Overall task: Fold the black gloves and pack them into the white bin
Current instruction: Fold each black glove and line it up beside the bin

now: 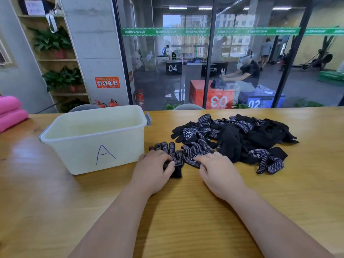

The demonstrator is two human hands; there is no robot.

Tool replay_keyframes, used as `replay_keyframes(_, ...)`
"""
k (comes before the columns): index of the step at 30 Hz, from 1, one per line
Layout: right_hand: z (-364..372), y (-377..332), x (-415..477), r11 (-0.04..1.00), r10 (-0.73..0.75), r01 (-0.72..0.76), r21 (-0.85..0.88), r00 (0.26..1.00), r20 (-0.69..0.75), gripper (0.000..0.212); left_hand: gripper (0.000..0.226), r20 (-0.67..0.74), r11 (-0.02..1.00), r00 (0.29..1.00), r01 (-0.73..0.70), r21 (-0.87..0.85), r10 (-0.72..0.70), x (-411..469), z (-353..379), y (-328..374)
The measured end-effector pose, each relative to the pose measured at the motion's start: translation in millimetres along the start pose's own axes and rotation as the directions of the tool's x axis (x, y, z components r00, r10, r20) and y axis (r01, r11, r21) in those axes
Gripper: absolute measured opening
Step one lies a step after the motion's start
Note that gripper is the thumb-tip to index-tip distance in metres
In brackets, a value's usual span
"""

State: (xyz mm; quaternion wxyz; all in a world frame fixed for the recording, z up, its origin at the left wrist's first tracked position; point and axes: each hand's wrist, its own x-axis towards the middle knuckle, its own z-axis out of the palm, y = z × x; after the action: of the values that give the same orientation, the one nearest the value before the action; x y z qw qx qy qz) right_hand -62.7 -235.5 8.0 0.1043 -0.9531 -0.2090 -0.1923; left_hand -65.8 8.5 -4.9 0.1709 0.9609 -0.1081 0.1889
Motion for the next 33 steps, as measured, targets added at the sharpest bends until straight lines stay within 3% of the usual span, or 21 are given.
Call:
replay_keyframes(3,3,-7,0,0.992,-0.054,0.057,0.116,0.998,-0.021,0.040,0.039,-0.013,1.000,1.000,0.025,0.011,-0.025,1,1,-1)
replay_keyframes(9,7,-2,-2,1.000,0.015,-0.016,0.018,0.999,0.034,0.039,0.036,-0.026,0.994,1.000,-0.004,0.106,0.007,1,3,12)
replay_keyframes(13,5,4,-2,0.984,-0.015,0.012,0.180,1.000,0.017,0.037,0.050,0.080,0.994,0.996,-0.036,0.102,0.028,3,13,11)
replay_keyframes(15,4,12,0,0.993,0.052,-0.040,0.114,0.994,-0.098,0.038,0.058,0.109,0.996,0.994,-0.035,0.079,0.026,3,13,8)
replay_keyframes(17,2,22,2,0.980,0.183,-0.192,-0.056,0.973,-0.141,0.046,0.063,0.071,0.997,0.996,-0.050,0.061,0.046,2,10,9)
replay_keyframes(20,4,38,0,0.900,0.401,-0.380,-0.212,0.913,0.068,0.068,0.061,0.032,0.994,0.994,-0.103,0.040,0.101,0,7,12)
replay_keyframes(23,6,47,-1,0.899,0.426,-0.392,-0.194,0.887,0.182,0.075,0.057,0.046,0.987,0.986,-0.162,-0.021,0.163,1,7,17)
replay_keyframes(28,6,52,2,0.905,0.410,-0.394,-0.160,0.908,0.083,0.063,0.054,0.113,0.961,0.957,-0.255,-0.105,0.266,-1,11,24)
replay_keyframes(33,-2,59,3,0.935,0.354,-0.354,0.008,0.932,-0.075,0.052,0.052,0.196,0.965,0.945,-0.255,-0.067,0.263,-2,13,24)
